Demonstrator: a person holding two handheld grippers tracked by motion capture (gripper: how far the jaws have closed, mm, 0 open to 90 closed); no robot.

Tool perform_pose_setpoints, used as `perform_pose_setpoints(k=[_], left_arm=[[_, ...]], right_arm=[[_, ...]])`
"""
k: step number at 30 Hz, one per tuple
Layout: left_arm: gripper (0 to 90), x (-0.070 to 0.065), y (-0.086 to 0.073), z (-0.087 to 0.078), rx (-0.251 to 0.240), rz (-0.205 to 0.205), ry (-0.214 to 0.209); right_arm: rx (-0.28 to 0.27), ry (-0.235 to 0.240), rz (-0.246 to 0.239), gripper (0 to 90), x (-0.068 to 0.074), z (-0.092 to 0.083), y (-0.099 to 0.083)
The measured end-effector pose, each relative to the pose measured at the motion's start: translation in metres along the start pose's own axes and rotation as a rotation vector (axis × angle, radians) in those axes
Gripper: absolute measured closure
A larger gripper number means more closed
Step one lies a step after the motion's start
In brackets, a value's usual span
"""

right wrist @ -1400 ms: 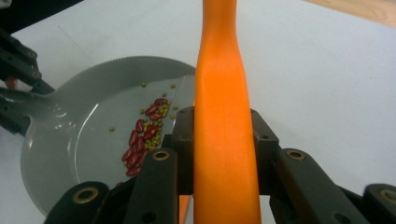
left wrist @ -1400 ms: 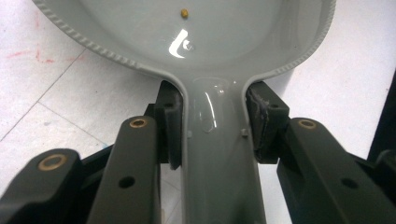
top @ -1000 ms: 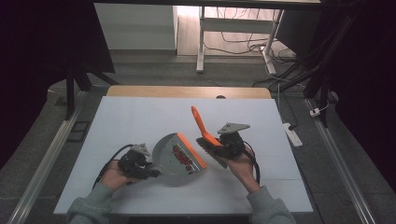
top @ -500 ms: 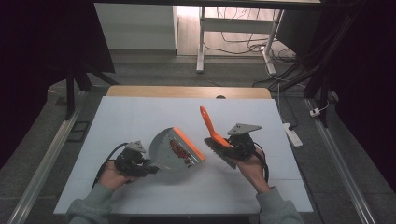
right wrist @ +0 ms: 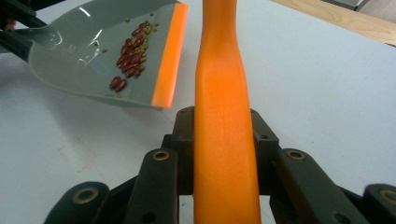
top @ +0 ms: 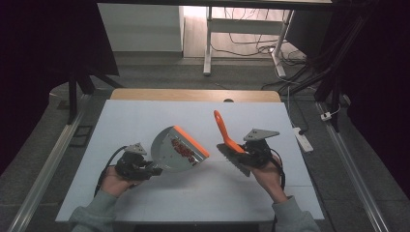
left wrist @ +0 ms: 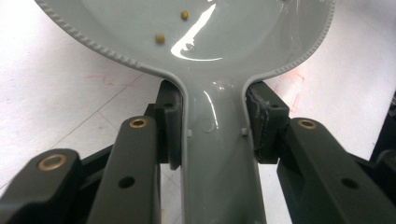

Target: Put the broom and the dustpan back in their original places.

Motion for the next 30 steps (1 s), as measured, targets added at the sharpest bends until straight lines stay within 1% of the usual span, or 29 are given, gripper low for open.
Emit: perform_pose_setpoints(k=[4,7,12,14,23,27,30], left_arm=[[61.7,0.0,-0.001,-0.004,-0.015,-0.017,0.011],[61.7,0.0,-0.003,-0.006,-0.026,-0.032,0.02],[61.7,0.0,-0.004,-0.009,-0.043,-0.055,0.057],[61.7,0.001,-0.005,-0.01,-0.06,-0.072,0.059],[61.7,0.003,-0.012,-0.014,-0.091,-0.128,0.094],[61.7,0.003,-0.017,-0.016,-0.108,-0.157,0.119],[61.6,0.003,-0.02,-0.017,-0.12,-0.181,0.128]], right_arm=[[0.005,0.003,-0.007,70.5,0.0,-0.001,-0.002],[0.013,0.003,-0.001,70.6,0.0,-0.001,-0.005],[0.015,0.021,0.009,70.6,0.0,-0.003,-0.009],[0.015,0.024,0.012,70.6,0.0,-0.004,-0.011],[0.025,0.031,0.028,70.6,-0.002,-0.008,-0.018],[0.03,0.043,0.038,70.6,-0.002,-0.008,-0.02],[0.031,0.052,0.045,70.5,-0.002,-0.01,-0.021]])
Point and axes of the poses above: each handheld gripper's, and its own axes: z roughly forward along the jaws, y roughly out of its top, x roughly to its left, the point moved 4 cm from there along z, roughly forward along the jaws, and after that the axes turned 5 degrees about x, right-handed, at the moved point
